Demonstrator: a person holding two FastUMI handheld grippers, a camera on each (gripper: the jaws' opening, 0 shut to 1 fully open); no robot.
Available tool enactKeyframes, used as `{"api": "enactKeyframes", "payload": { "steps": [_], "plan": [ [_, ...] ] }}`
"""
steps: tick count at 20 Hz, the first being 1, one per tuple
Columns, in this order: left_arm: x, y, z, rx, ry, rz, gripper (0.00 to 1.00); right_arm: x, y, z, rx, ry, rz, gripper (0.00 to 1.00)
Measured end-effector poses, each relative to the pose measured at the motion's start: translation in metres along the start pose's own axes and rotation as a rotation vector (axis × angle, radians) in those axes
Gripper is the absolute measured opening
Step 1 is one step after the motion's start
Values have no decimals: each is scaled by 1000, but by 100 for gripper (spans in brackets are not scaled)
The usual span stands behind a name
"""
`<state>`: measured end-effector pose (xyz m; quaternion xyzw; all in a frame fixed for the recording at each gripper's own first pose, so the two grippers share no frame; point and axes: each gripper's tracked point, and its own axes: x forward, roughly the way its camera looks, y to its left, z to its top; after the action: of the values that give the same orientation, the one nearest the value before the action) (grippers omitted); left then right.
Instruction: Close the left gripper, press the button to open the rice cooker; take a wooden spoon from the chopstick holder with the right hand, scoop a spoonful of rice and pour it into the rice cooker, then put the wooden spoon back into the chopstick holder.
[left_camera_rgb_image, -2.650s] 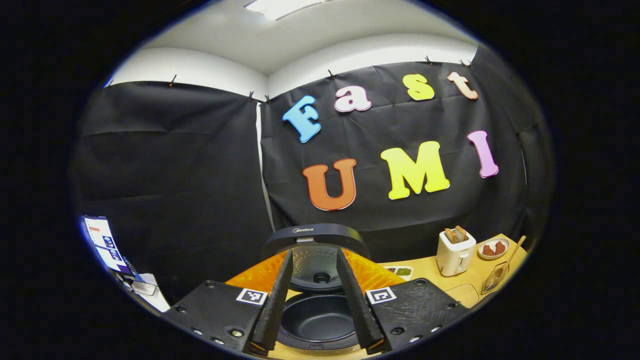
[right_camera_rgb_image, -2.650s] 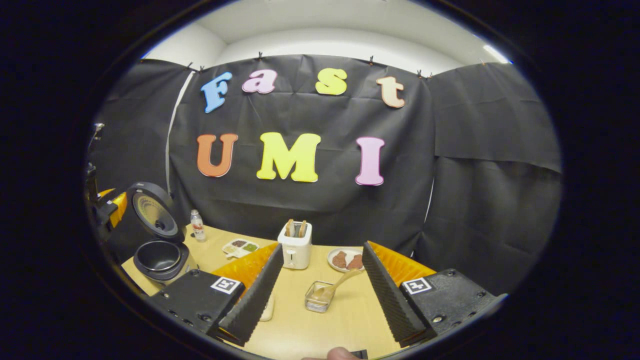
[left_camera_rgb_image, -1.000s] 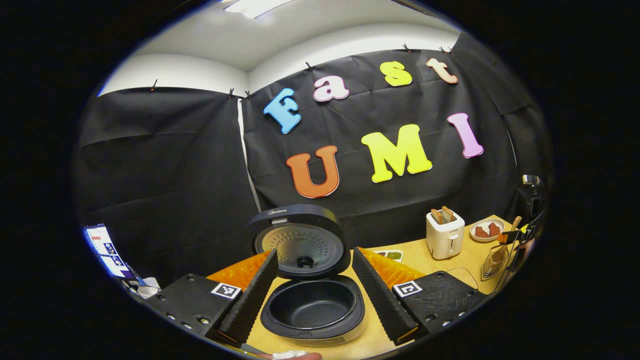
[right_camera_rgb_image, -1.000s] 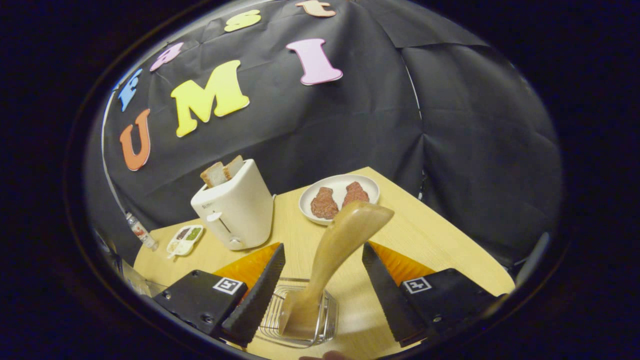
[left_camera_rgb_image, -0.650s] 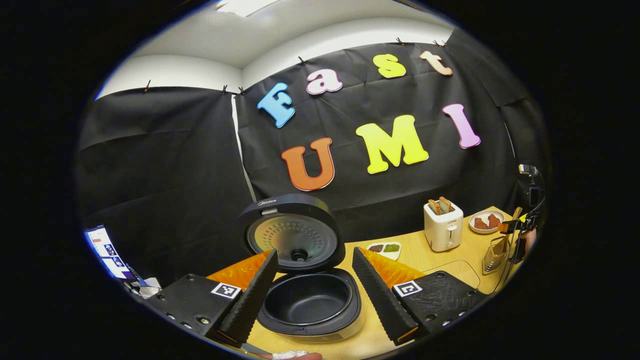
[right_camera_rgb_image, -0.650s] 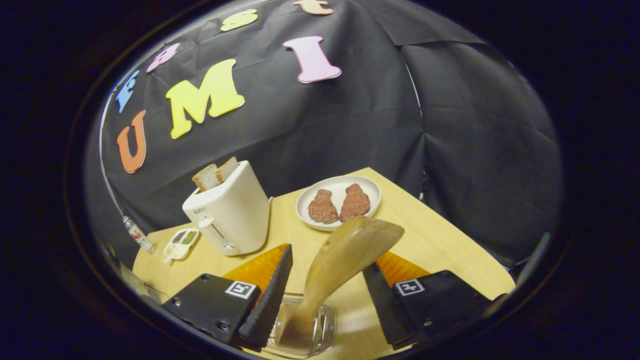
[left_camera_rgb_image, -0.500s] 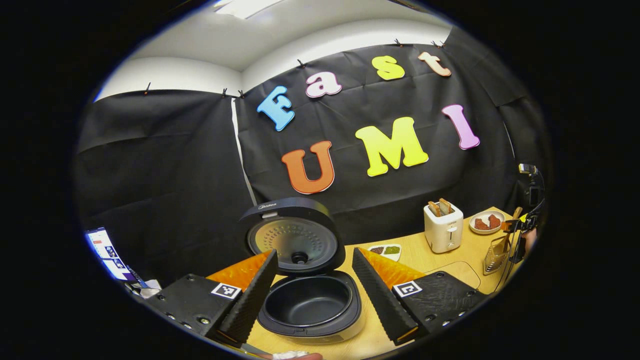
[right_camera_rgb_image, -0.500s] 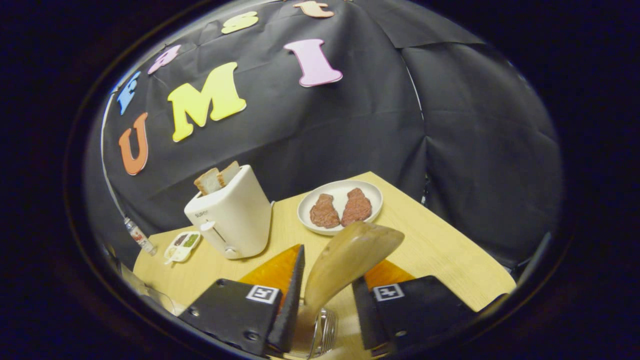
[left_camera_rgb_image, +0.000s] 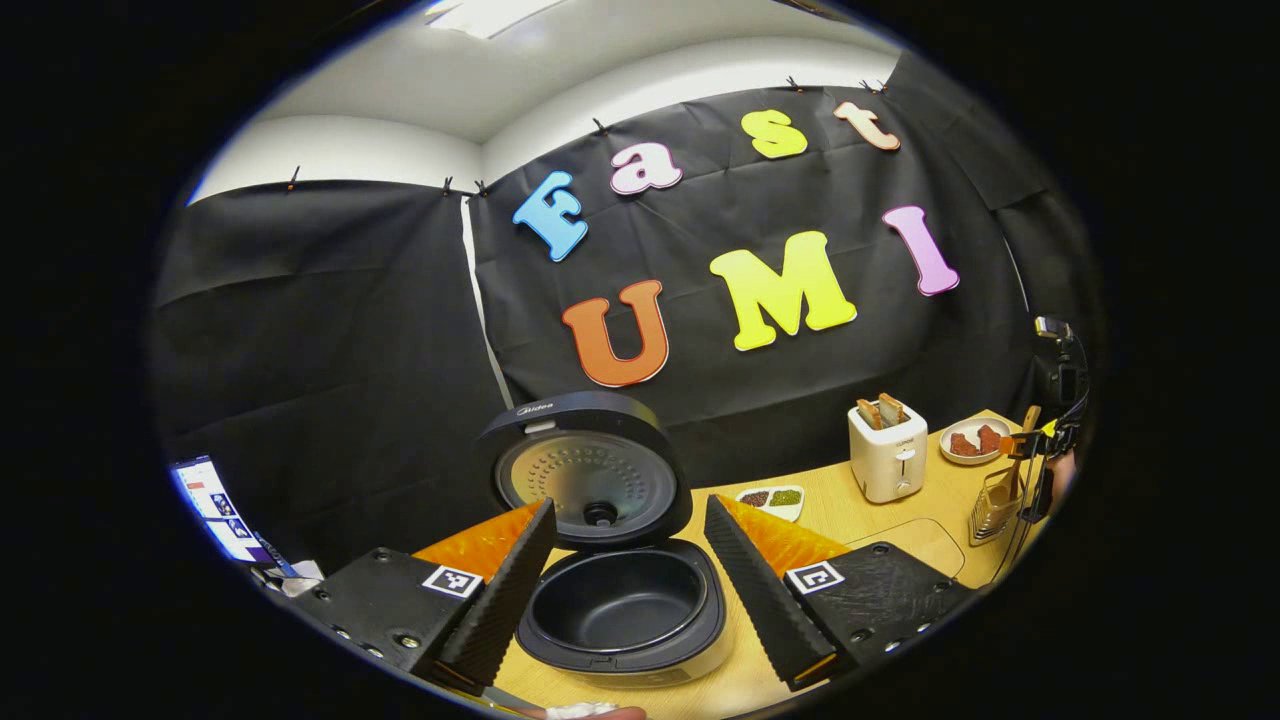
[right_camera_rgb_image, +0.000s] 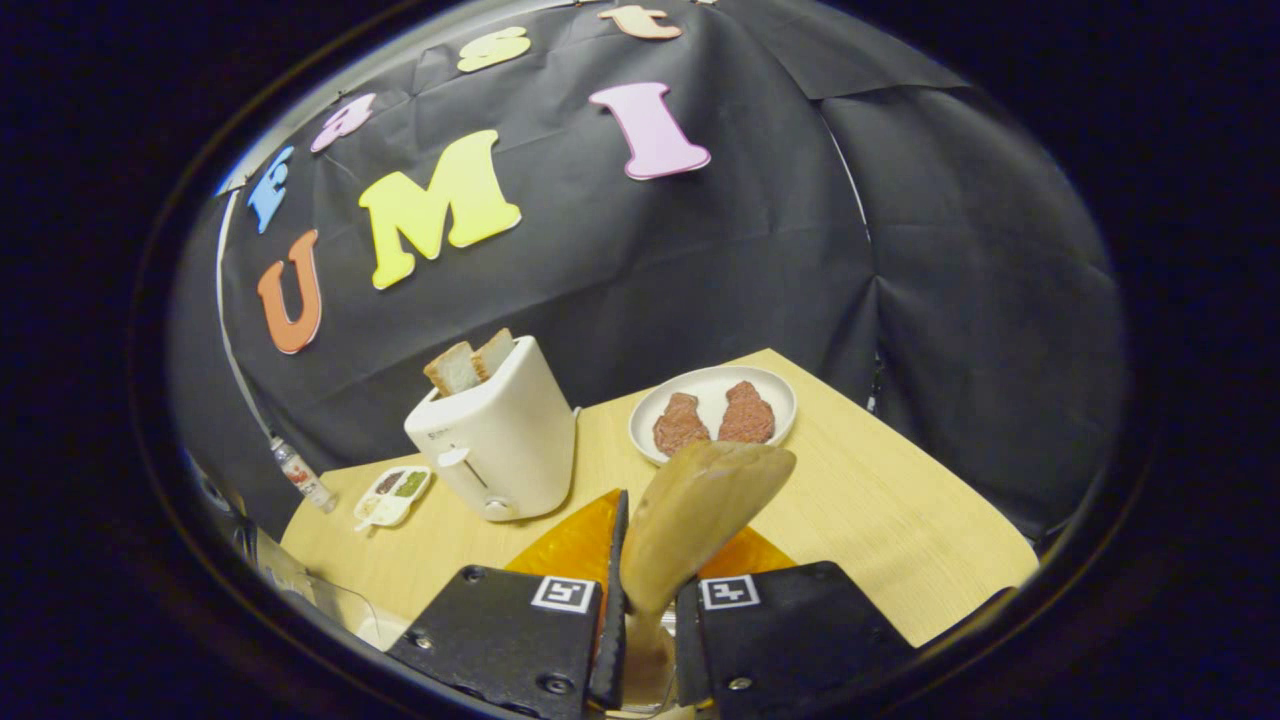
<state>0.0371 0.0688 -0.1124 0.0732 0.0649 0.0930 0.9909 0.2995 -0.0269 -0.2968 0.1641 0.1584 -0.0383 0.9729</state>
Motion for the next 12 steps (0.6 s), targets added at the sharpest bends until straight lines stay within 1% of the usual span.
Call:
{"api": "enactKeyframes", "payload": {
  "steps": [1,3,5,6,11,12],
  "plan": [
    [0,-1,-2,-4,3,-6,95,-4,1,0,4,-7,-7,25],
    [-1,3,-2,-12,4,1,95,-10,6,10,8,-34,4,24],
    [-2,9,-2,-14,-2,10,95,-23,11,21,-15,-69,0,24],
    [-2,12,-3,-17,-2,13,95,-28,16,30,-37,-87,13,24],
    [-4,22,-9,-42,3,25,95,-68,45,77,-196,-211,-2,24],
    [-4,24,-11,-52,6,25,95,-76,51,86,-223,-227,5,19]
  ]
}}
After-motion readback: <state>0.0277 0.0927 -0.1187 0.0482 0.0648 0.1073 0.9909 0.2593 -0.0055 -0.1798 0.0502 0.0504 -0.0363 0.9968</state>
